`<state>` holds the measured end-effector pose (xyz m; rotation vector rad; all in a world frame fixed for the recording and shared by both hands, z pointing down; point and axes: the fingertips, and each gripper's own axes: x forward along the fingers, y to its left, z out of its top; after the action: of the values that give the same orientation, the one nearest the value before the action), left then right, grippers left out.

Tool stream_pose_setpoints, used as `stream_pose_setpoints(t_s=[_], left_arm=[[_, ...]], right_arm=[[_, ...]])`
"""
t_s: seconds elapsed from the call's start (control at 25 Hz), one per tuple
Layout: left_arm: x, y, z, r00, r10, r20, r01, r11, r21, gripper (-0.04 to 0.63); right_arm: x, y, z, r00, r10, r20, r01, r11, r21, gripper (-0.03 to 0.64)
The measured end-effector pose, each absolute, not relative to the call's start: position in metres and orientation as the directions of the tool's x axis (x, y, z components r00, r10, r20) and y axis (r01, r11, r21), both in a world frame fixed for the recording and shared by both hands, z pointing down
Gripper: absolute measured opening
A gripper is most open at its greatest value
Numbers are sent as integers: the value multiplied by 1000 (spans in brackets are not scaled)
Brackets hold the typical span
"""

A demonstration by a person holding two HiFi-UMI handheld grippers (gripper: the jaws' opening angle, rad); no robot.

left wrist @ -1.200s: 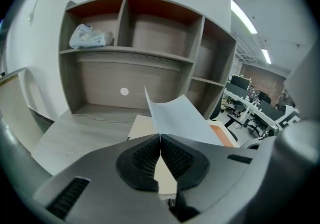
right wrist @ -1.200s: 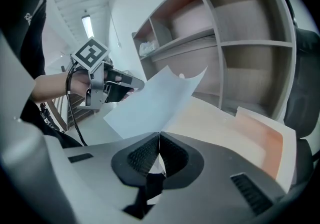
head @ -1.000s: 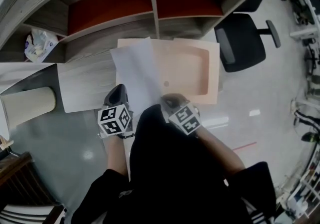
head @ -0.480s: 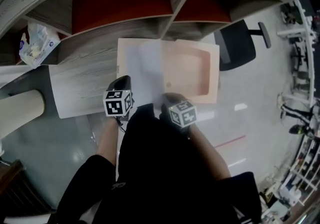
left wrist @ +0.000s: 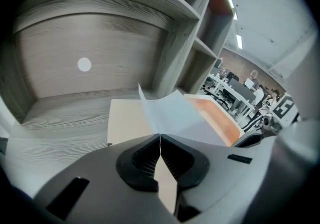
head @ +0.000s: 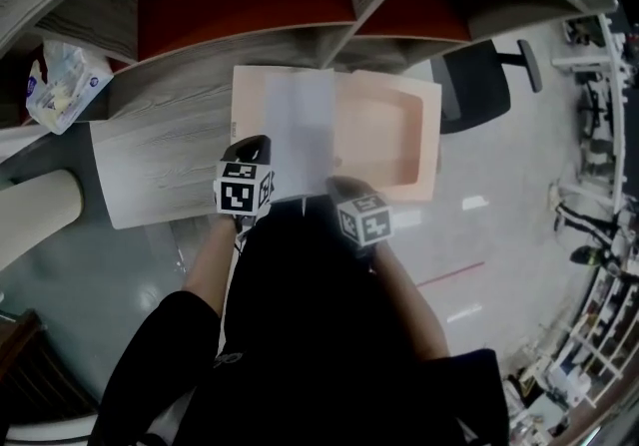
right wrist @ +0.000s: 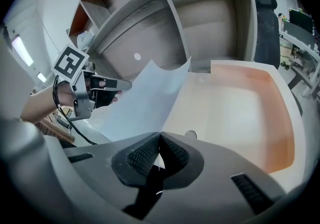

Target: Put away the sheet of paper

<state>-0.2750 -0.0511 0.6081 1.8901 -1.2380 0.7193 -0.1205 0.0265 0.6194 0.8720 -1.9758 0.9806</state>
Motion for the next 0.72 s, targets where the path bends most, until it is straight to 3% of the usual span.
stream_pose_setpoints(t_s=[0.72], left_arm=[[-253,-65,617,366,-472,802,-927,-266,266,46]], right_arm=[[-104,19,632,-483,-219,848,-828,429,-361,18]])
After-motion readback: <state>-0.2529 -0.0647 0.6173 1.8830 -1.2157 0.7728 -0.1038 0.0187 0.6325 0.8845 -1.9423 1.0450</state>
